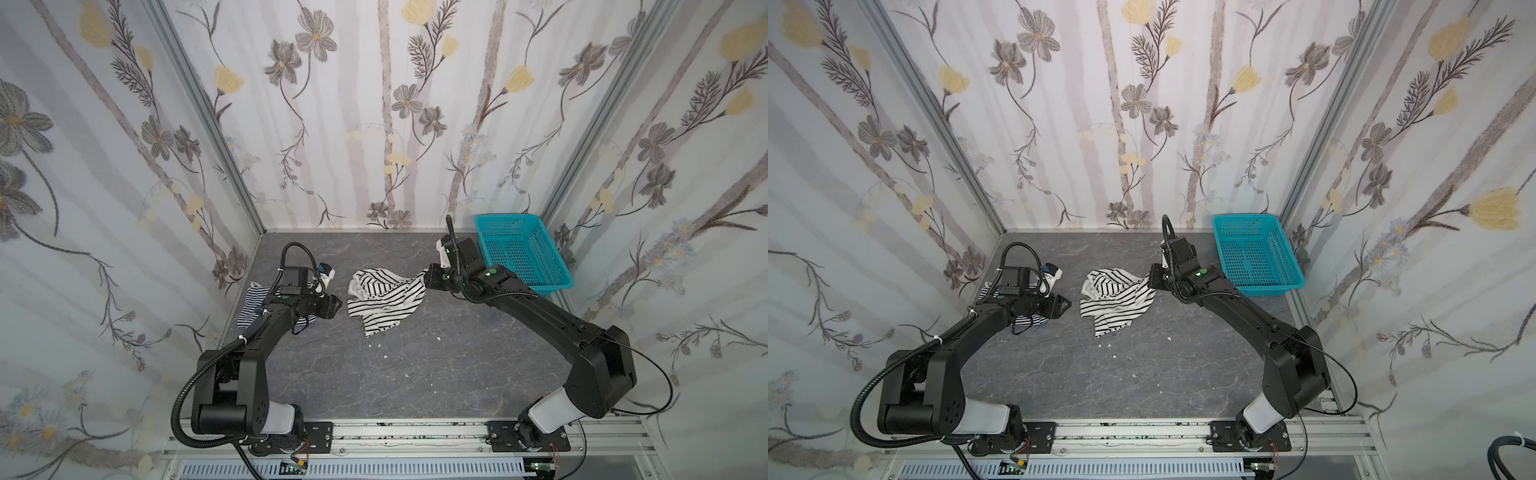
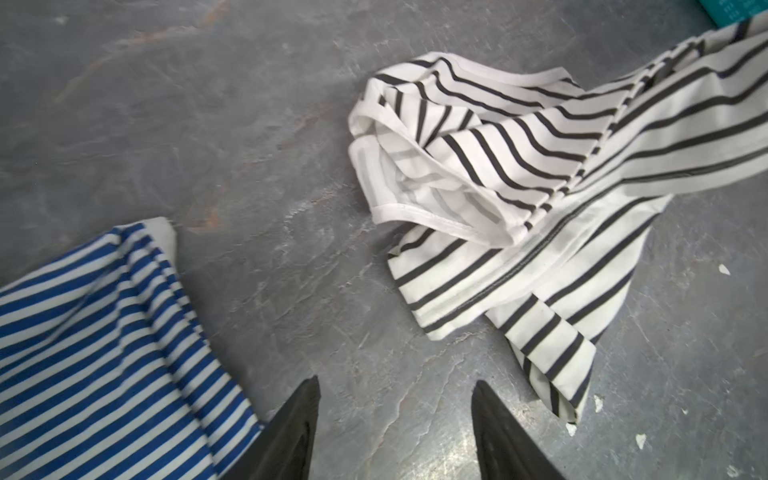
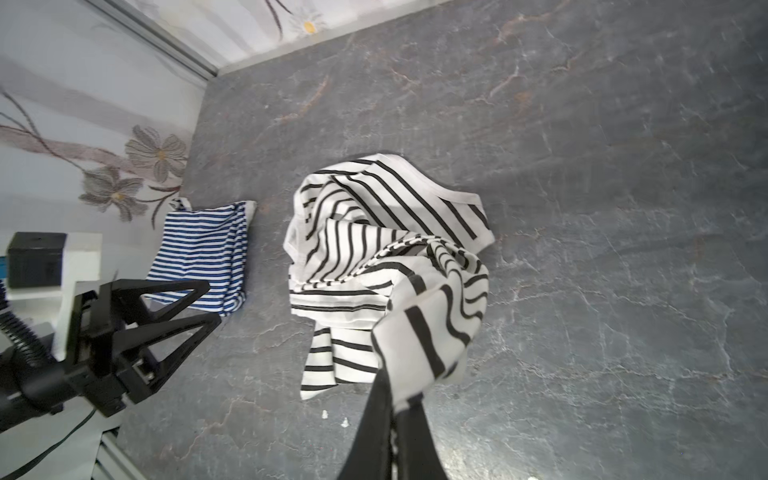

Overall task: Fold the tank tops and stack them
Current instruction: 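Lift the tank top high with both grippers, spreading it between them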

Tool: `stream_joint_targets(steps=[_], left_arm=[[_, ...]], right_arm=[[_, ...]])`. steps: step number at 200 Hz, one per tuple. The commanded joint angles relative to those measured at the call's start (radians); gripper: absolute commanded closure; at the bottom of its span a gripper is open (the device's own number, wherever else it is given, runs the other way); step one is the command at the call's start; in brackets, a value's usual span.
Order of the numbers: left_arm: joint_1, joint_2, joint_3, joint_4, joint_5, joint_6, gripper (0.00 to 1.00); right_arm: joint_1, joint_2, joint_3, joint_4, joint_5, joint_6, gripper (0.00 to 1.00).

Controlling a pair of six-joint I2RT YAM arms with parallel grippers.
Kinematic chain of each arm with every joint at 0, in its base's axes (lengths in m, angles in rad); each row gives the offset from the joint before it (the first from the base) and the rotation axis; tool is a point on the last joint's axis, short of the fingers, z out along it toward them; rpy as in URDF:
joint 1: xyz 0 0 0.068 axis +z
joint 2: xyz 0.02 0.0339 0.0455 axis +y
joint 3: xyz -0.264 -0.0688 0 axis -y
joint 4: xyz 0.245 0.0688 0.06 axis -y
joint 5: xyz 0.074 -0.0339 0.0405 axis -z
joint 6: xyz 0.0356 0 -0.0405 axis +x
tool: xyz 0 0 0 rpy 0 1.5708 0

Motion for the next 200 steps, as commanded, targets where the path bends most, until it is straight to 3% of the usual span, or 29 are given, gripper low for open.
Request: stream_joint_targets(steps=[1, 154, 176, 200], left_arm=[[-0.031, 0.038, -0.014, -0.024, 0.048, 0.043, 0.41], [-0.035, 0.398, 0.147, -0.005, 0.158, 0.038, 0.42], [-0.036, 0.423, 0.161, -0.005, 0.191, 0.031, 0.49], [-0.032, 0.414, 0.161, -0.008, 0.206, 0.021, 0.7]], right_arm=[[-0.021, -0.042, -0.074, 0.107, 0.008, 0.023, 1.0], [-0.052, -0.139, -0.225, 0.194, -0.017, 0.047, 1.0], [-0.057, -0.137, -0.224, 0.199, -0.021, 0.047, 1.0], [-0.067, -0.138, -0.216, 0.2, -0.025, 0.047, 1.0]])
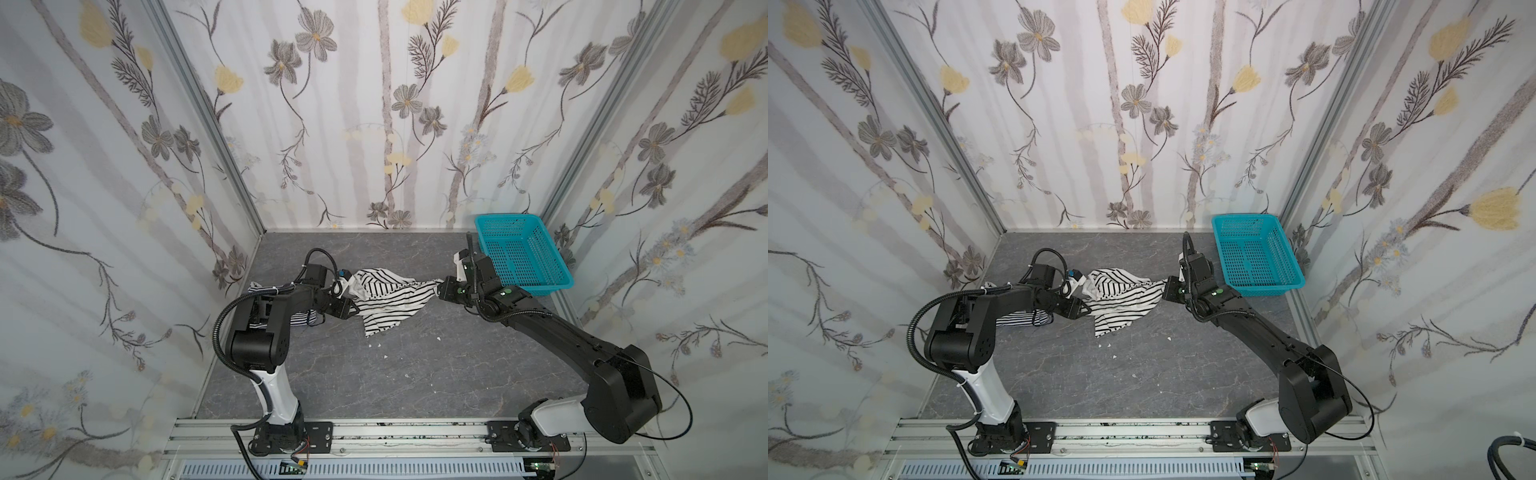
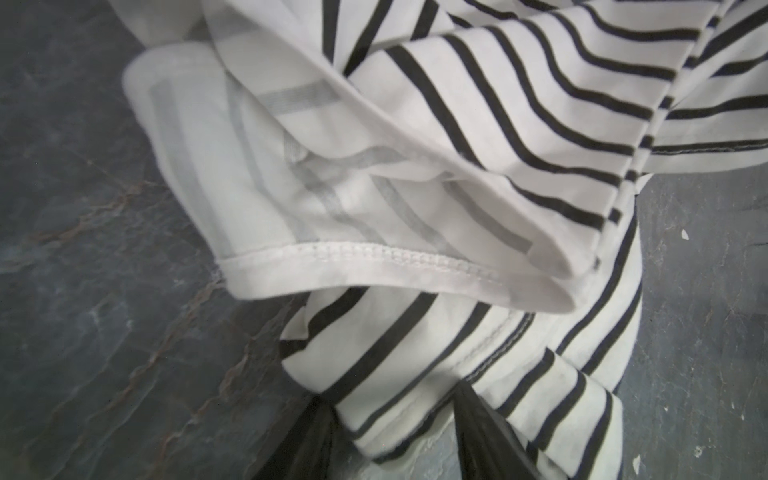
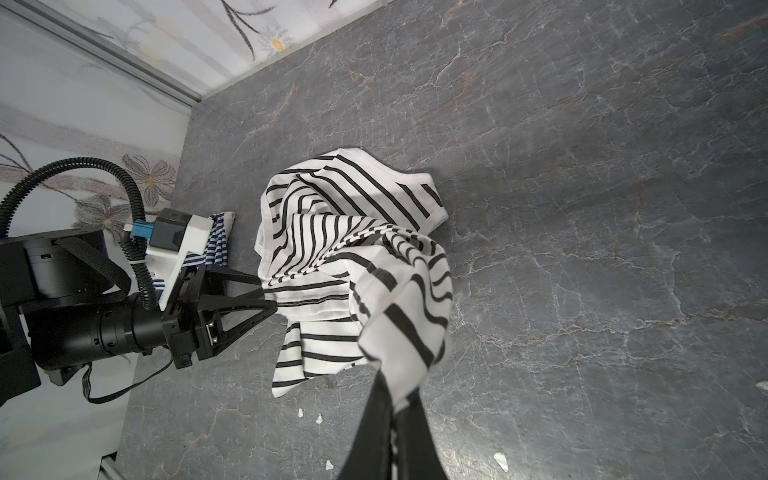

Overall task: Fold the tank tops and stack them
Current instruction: 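Lift the tank top high with both grippers, spreading it between them, then hold the tank top stretched by its hem with both grippers, shaking it out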

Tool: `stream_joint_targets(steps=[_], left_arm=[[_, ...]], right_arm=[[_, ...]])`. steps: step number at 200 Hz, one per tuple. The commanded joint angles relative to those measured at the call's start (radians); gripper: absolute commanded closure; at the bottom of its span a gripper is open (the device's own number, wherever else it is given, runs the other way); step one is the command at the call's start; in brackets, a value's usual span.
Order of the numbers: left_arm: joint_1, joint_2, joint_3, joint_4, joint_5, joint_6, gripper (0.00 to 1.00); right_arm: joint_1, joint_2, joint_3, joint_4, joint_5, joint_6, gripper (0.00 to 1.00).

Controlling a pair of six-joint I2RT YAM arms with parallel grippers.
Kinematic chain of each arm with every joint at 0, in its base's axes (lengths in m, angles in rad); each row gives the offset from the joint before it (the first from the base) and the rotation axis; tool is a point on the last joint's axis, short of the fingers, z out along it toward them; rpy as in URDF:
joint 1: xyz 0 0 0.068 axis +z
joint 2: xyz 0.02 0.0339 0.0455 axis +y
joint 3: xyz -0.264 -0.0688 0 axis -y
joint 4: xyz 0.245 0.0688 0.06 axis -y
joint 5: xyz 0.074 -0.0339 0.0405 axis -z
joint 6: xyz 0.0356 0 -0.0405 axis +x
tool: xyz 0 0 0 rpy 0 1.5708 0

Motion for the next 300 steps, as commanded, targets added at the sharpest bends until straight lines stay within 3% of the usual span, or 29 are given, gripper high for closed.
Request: stream_joint_targets(steps=[1, 31, 98, 168, 231, 300], left_arm=[[0.004, -0.003, -0.004, -0.052, 0.013, -0.017, 0.72], [0.032, -0.103, 0.005, -0.07, 0.029, -0.059, 1.0], [0.074, -0.429, 0.261, -0.174, 0.077, -0.206, 1.0], [0.097, -0.473, 0.551, -0.2, 0.112, -0.323, 1.0], [0.098, -0.508, 0.602, -0.212, 0.118, -0.337, 1.0], [0.096, -0.625, 0.625, -0.246, 0.162, -0.374, 1.0]], right_arm=[[-0.009, -0.005, 0.009, 0.045, -0.009, 0.003, 1.0], [-0.024, -0.015, 0.039, 0.047, -0.028, -0.004, 1.0], [-0.071, -0.126, 0.21, 0.023, -0.137, -0.017, 1.0], [-0.132, -0.205, 0.435, -0.061, -0.167, -0.021, 1.0], [-0.162, -0.241, 0.466, -0.111, -0.202, -0.028, 1.0], [-0.153, -0.384, 0.459, -0.145, -0.262, -0.048, 1.0]])
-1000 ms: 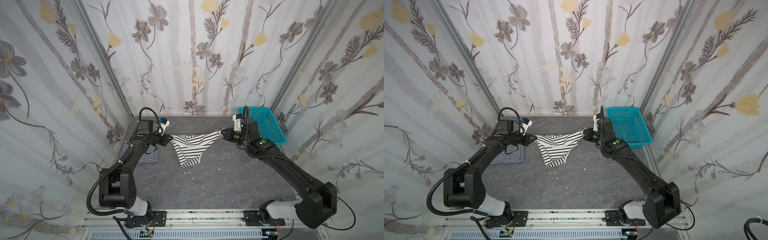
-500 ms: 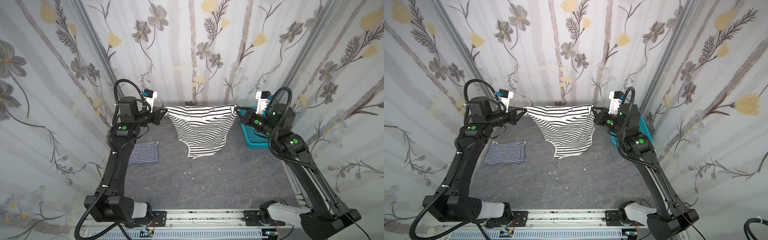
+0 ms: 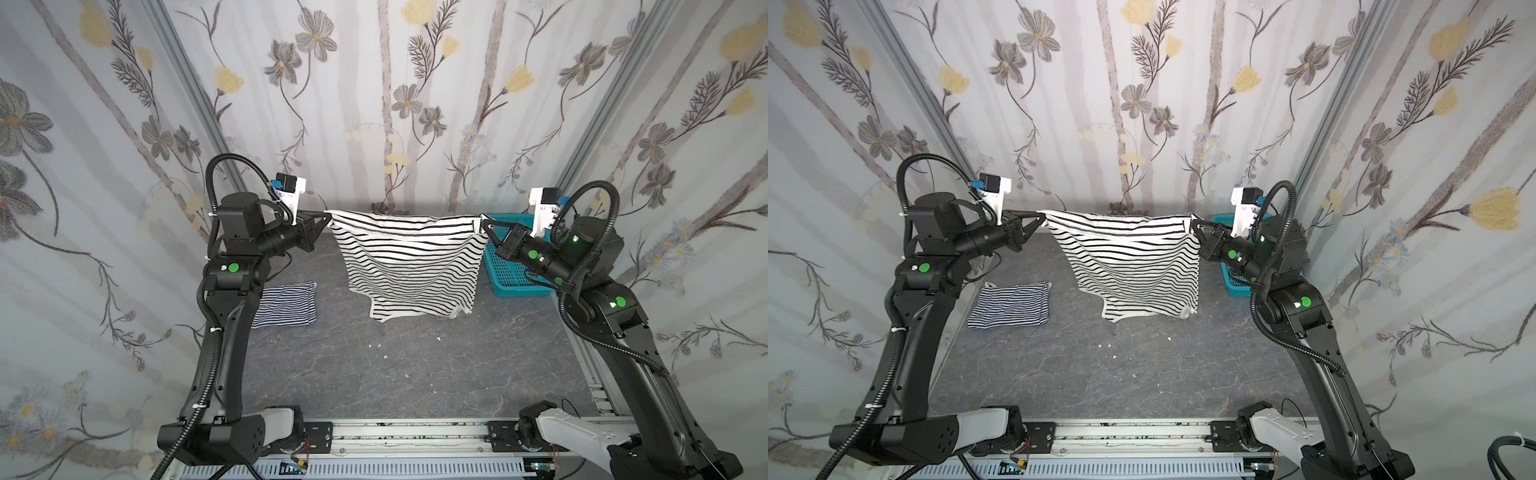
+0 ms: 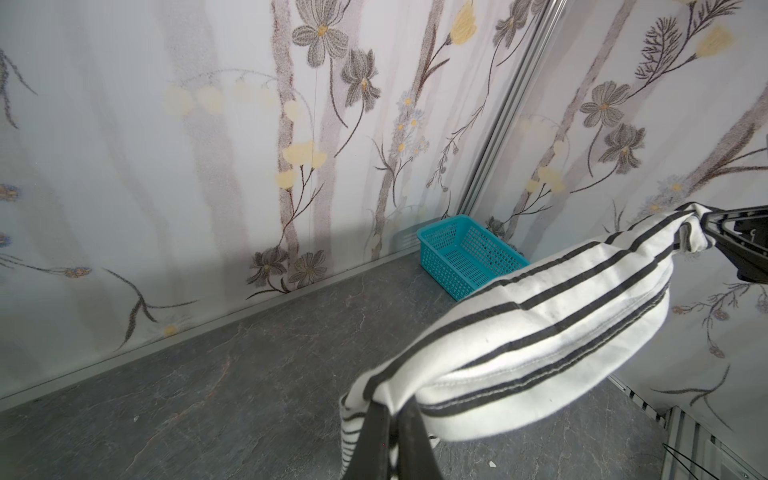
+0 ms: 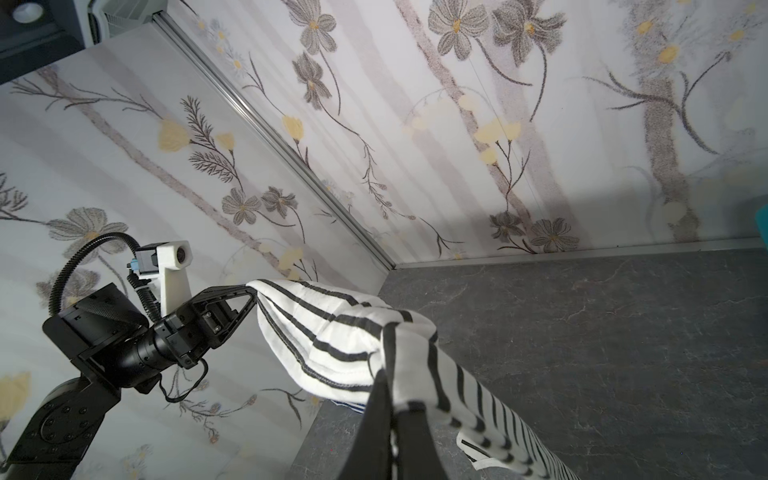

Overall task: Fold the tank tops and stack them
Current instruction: 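Hold the tank top stretched by its hem with both grippers, shaking it out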

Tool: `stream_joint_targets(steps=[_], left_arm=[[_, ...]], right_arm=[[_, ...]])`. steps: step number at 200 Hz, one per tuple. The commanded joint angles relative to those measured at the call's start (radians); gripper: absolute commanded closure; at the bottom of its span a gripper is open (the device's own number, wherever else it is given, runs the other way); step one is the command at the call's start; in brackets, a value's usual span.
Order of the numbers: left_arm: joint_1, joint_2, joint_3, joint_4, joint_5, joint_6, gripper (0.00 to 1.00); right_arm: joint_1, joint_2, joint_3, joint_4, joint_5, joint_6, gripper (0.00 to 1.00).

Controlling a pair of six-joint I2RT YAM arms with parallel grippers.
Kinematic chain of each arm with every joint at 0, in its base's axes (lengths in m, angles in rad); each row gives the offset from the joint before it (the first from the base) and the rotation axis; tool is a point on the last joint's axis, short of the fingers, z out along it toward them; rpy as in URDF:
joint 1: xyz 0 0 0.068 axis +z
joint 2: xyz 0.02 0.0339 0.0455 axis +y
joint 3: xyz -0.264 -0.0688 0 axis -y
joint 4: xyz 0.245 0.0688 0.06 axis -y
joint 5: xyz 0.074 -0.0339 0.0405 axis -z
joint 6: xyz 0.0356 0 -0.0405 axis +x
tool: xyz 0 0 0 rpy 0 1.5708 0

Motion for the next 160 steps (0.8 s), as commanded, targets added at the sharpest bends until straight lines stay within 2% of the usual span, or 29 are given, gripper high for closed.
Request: stream_joint_targets(steps=[1, 71, 115, 160], left_arm=[[0.001, -0.038, 0.025, -0.016, 0.037, -0.033, 1.0], [0.001, -0.133, 0.138, -0.118, 0.051, -0.066, 1.0], [0.002, -0.144, 0.182, -0.137, 0.031, -0.074, 1.0], [0.002, -0.125, 0.142, -0.137, -0.03, -0.018, 1.0]], right_arm=[[0.005, -0.038, 0.018, -0.011, -0.036, -0.021, 1.0], [0.015, -0.163, 0.108, -0.133, -0.05, -0.031, 1.0], [0.013, -0.139, 0.155, -0.194, -0.028, -0.02, 1.0], [0.014, -0.084, 0.098, -0.162, -0.029, -0.002, 1.0]])
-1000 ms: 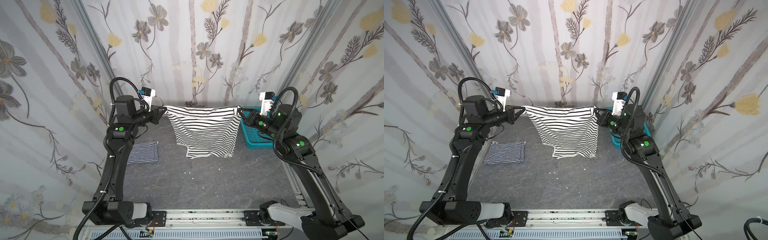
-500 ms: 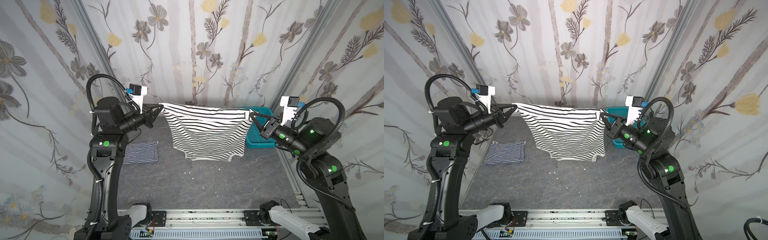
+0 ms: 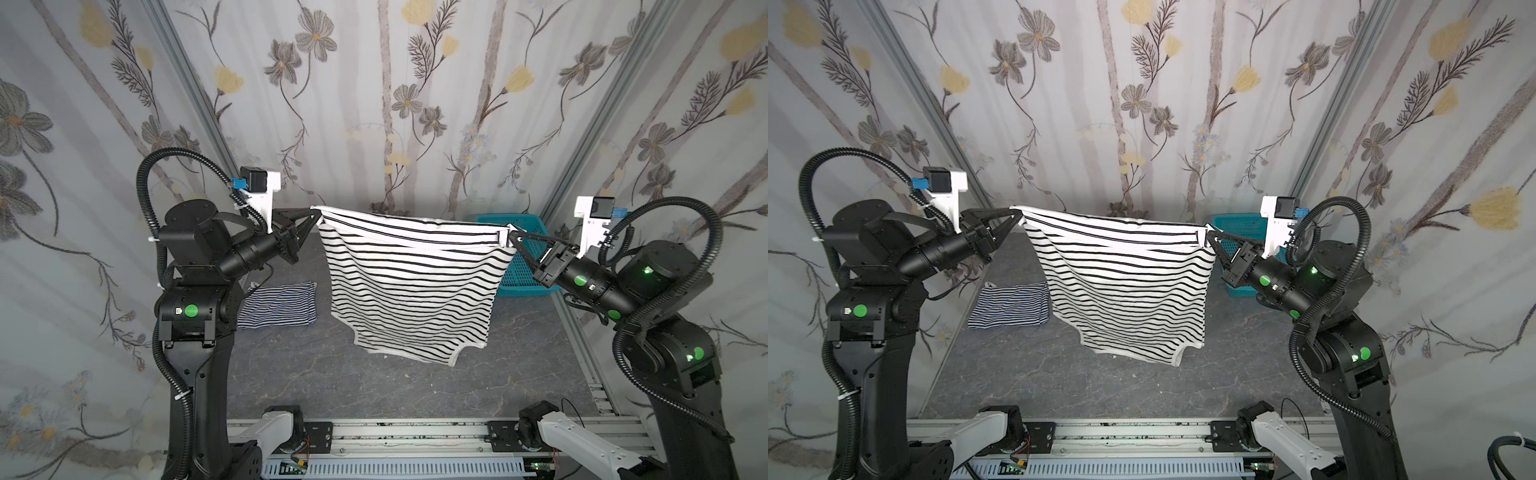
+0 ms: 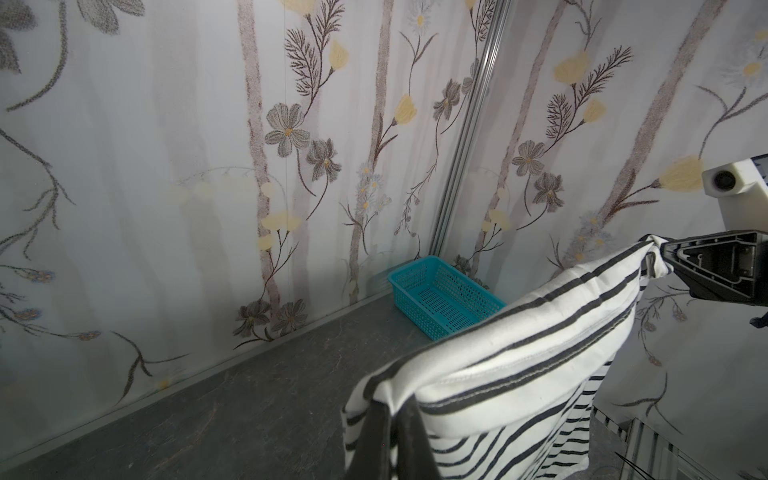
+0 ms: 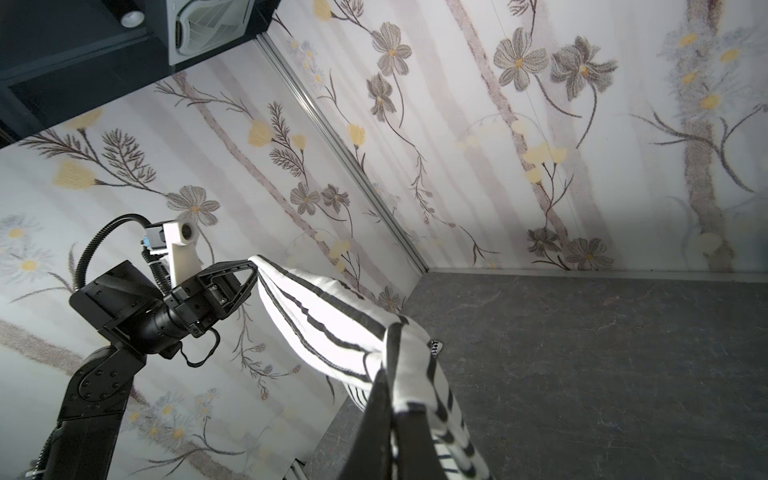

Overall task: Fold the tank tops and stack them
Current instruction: 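Hold the tank top stretched by its hem with both grippers, shaking it out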

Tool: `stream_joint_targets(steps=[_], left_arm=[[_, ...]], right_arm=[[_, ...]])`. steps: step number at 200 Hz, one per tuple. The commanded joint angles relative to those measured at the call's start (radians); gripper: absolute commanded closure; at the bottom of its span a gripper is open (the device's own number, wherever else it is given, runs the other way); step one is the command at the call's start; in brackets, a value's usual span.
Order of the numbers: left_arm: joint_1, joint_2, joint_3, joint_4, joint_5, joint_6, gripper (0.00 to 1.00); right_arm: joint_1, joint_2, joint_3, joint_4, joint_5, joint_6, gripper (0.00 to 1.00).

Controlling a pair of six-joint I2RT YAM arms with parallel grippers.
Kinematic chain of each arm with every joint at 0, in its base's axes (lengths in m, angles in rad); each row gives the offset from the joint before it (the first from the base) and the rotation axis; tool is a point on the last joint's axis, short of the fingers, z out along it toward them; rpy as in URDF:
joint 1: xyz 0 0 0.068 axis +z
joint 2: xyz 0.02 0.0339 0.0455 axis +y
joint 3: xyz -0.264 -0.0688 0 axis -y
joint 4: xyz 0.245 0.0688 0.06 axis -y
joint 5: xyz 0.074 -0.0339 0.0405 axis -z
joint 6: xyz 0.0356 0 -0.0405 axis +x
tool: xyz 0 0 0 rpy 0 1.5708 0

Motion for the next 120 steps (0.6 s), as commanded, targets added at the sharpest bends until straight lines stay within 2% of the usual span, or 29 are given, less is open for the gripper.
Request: stream_joint_targets(steps=[1, 40, 120], left_arm=[[0.0, 0.007, -0.027, 0.004, -0.043, 0.042, 1.0], [0.001, 0.039, -0.07, 0.006, -0.086, 0.098, 1.0], [0.001, 0.163, -0.048, 0.022, -0.131, 0.148, 1.0]], right_arm=[[0.0, 0.022, -0.033, 0.038, 0.01, 0.015, 1.0], [-0.002, 0.082, -0.047, 0.092, -0.011, 0.019, 1.0], [-0.045, 0.218, 0.002, 0.139, -0.051, 0.011, 1.0]])
